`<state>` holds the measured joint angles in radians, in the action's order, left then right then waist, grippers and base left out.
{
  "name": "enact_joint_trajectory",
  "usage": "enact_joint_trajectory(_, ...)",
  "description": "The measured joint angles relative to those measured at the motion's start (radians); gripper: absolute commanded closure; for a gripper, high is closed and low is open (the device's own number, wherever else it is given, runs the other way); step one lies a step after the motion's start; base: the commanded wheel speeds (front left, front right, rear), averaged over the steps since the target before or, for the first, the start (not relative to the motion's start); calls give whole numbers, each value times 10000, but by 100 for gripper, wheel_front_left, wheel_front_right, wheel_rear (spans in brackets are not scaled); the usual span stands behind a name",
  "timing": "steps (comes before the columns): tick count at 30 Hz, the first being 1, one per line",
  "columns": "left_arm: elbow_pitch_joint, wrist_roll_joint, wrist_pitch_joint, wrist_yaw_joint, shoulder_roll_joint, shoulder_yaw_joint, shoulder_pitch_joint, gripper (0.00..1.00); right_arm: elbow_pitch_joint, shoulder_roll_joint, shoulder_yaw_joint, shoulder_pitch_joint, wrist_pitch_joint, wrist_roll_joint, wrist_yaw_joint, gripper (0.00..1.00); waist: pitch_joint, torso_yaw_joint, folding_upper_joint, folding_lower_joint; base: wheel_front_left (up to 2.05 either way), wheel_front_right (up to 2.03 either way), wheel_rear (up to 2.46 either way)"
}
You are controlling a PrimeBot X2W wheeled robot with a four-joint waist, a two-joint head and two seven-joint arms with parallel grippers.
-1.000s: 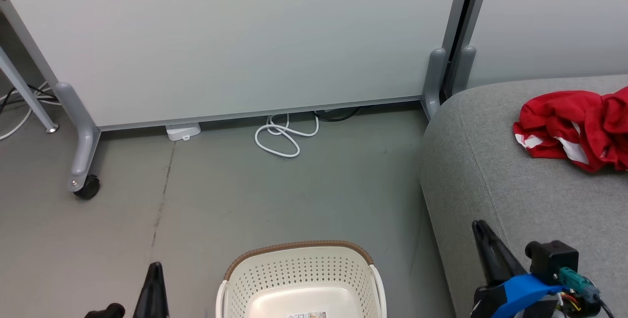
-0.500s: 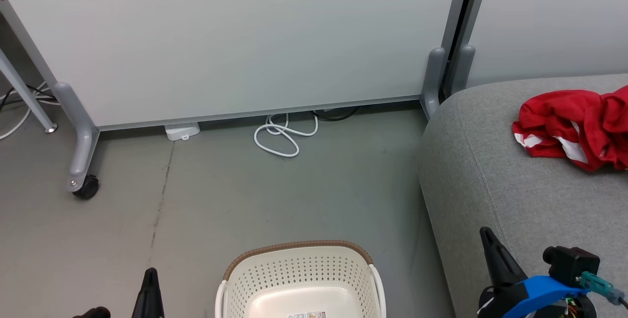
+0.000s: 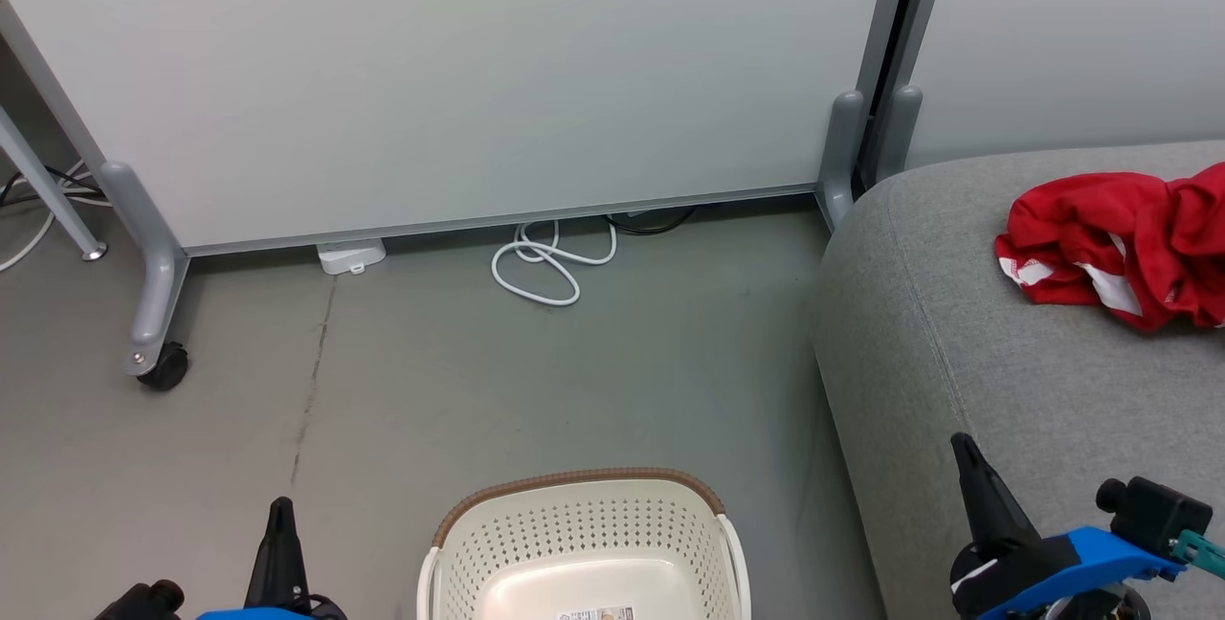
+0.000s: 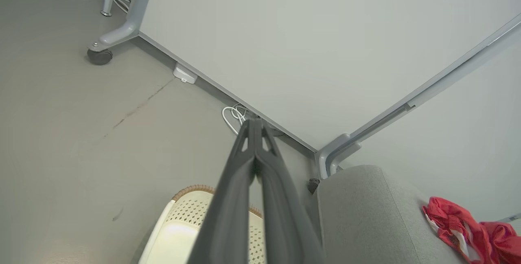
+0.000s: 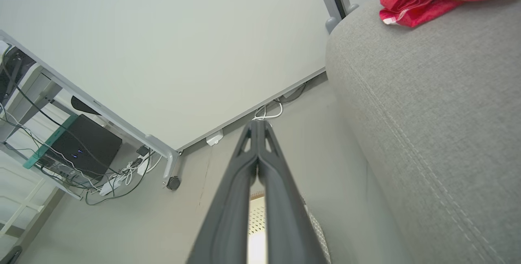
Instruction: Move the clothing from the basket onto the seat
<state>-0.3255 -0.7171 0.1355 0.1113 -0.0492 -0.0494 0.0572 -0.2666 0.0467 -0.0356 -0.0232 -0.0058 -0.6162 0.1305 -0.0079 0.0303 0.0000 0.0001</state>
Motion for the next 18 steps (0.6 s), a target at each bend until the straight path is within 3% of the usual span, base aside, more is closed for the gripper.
enact_joint_trajectory(18,188,-2268,-635,29,0,-125,-404,100,44,0,-196,-192,313,-2510,0,100,19,-55,0,0,0,0,0)
